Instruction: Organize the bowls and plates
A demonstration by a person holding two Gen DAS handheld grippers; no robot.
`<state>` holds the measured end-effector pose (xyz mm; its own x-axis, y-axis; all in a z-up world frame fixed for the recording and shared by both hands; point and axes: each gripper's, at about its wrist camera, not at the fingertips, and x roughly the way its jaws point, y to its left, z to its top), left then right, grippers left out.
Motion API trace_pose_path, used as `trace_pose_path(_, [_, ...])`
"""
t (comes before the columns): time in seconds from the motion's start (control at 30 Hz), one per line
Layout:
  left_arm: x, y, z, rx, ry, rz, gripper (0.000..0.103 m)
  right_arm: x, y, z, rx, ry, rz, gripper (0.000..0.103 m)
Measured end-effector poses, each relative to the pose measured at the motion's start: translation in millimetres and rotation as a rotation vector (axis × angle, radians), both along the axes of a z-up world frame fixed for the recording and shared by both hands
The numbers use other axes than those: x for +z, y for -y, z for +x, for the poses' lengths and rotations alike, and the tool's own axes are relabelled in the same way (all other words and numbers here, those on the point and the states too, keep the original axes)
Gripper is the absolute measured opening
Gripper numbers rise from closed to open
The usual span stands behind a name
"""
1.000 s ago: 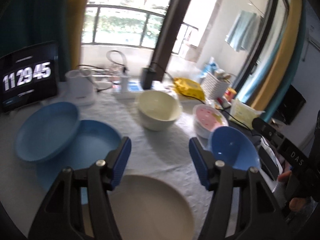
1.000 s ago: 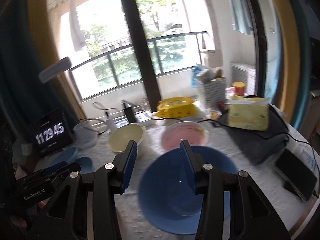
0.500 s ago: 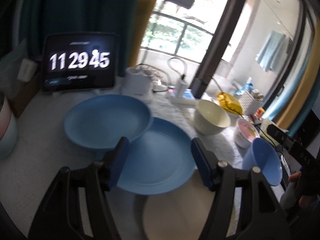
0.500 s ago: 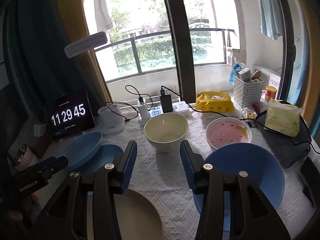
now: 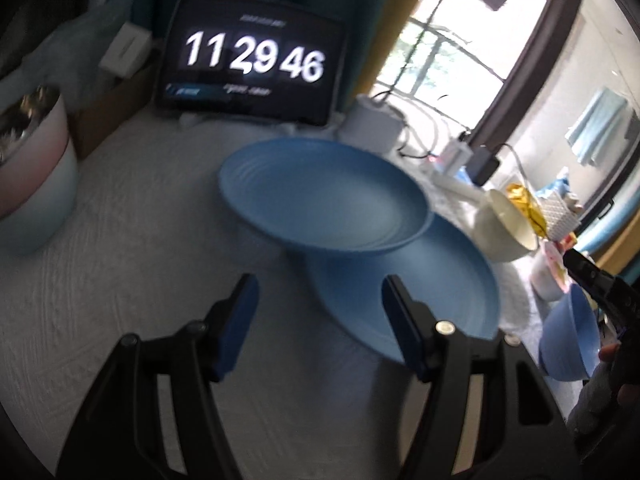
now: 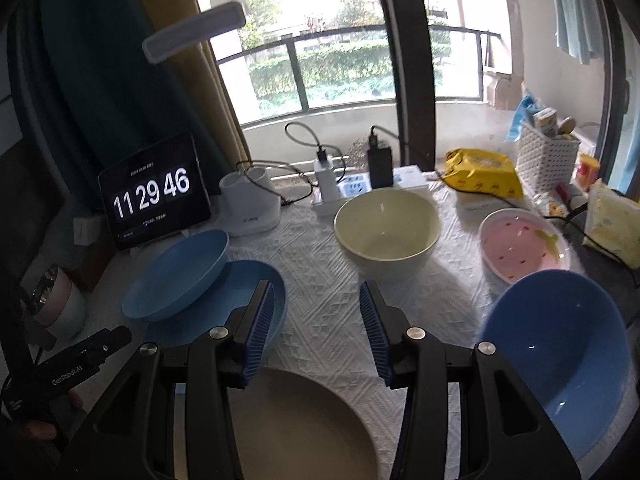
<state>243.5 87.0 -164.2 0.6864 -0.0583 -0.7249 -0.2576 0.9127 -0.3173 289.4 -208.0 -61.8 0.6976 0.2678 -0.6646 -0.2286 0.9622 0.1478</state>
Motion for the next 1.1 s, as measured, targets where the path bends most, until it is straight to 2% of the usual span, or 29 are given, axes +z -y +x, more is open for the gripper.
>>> trace_pose_path(0.27, [-27.5, -9.3, 8.0, 0.050, -0.079, -0.036, 0.066, -39.7, -24.7, 27.3, 0.065, -0.136, 0.044, 0.047])
trace_pose_path(0.5, [-39.4, -5.3, 21.7, 0.016, -0.119, -0.083, 0.066, -69.9, -34.1, 43.4, 0.080, -0.232, 0.072, 0.047])
trace_pose_path(0.67, [-39.9, 4.8, 31.8, -0.012, -0.130, -0.064, 0.065, -88.8, -35.8, 51.5, 0.095, -0.307, 0.114, 0.047])
trace_pose_path(0.8, [-38.7, 15.8, 35.3, -0.054, -0.115, -0.059, 0.064, -95.3, -41.1, 52.3, 0.121, -0.321, 0.124, 0.046])
trace_pose_path(0.83, [-38.3, 19.3, 36.1, -0.066, -0.111, -0.056, 0.061, -96.6, -42.9, 51.7, 0.132, -0.322, 0.122, 0.042])
trace_pose_path(0.87, [-37.3, 23.6, 36.2, -0.079, -0.109, -0.049, 0.051, -97.5, -45.4, 51.3, 0.139, -0.322, 0.115, 0.032])
trace_pose_path(0.9, [-36.6, 27.8, 37.2, -0.092, -0.110, -0.041, 0.047, -98.3, -48.5, 50.8, 0.144, -0.320, 0.103, 0.029])
trace_pose_path(0.97, [-37.0, 31.9, 37.5, -0.082, -0.115, -0.015, 0.038, -97.1, -51.3, 48.2, 0.148, -0.304, 0.084, 0.029])
trace_pose_path(1.1, [-38.4, 32.8, 37.9, -0.088, -0.121, -0.033, 0.032, -92.5, -48.4, 46.4, 0.128, -0.271, 0.065, 0.028])
